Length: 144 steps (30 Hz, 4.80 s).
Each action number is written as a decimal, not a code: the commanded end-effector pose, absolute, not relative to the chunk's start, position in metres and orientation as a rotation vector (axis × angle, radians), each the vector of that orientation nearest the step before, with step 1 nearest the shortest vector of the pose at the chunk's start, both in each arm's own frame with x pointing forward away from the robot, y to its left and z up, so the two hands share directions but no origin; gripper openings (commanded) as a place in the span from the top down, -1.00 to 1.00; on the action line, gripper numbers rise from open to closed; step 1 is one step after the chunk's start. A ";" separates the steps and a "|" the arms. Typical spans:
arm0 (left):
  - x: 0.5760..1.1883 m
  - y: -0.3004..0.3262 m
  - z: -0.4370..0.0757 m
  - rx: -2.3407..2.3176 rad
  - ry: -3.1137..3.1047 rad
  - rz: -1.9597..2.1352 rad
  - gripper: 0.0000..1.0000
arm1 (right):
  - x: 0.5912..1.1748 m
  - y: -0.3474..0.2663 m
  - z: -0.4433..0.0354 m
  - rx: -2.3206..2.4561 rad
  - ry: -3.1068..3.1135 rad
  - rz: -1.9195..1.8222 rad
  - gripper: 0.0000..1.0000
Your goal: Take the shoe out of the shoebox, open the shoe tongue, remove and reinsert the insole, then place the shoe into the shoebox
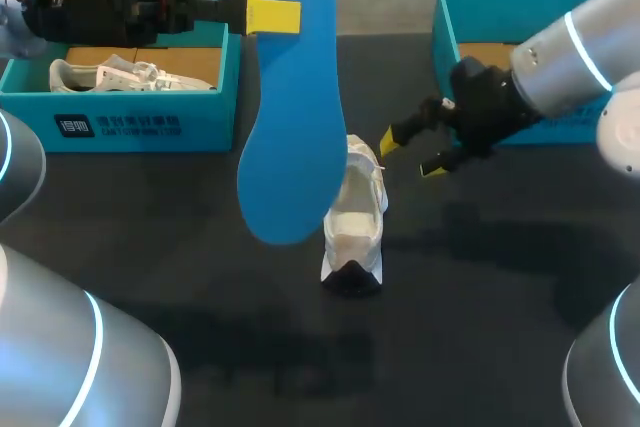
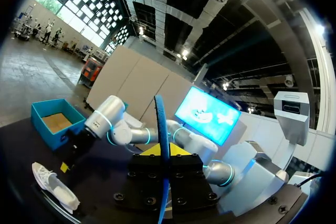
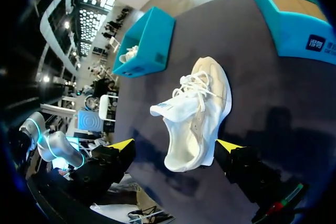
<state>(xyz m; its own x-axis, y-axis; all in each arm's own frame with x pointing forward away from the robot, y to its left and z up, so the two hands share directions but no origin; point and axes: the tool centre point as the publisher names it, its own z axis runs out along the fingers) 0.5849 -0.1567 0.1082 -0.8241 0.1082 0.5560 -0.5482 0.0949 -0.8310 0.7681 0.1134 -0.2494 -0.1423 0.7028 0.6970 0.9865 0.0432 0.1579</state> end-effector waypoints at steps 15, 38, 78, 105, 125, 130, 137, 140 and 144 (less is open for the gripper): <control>0.586 -0.158 0.108 0.431 -1.897 1.776 1.00 | 0.753 0.116 -0.238 -1.493 -1.794 -1.112 -1.00; 0.586 -0.158 0.108 0.431 -1.897 1.776 1.00 | 0.765 0.105 -0.211 -1.432 -1.696 -1.134 -1.00; 0.586 -0.158 0.108 0.431 -1.897 1.776 1.00 | 0.755 0.102 -0.187 -1.539 -1.410 -1.281 -1.00; 0.667 -0.148 0.149 -0.445 -2.000 2.245 1.00 | 0.755 0.102 -0.187 -1.539 -1.410 -1.281 -1.00; 0.670 -0.142 0.142 -0.573 -2.053 2.264 1.00 | 0.755 0.102 -0.187 -1.539 -1.410 -1.281 -1.00; 0.656 -0.138 0.127 -0.780 -2.094 2.311 1.00 | 0.755 0.102 -0.187 -1.539 -1.410 -1.281 -1.00; 0.653 -0.130 0.102 -1.098 -2.080 2.357 1.00 | 0.755 0.102 -0.187 -1.539 -1.410 -1.281 -1.00; 0.653 -0.131 0.094 -1.198 -2.088 2.351 1.00 | 0.755 0.102 -0.187 -1.539 -1.410 -1.281 -1.00; 0.655 -0.135 0.085 -1.427 -2.134 2.283 1.00 | 0.755 0.102 -0.187 -1.539 -1.410 -1.281 -1.00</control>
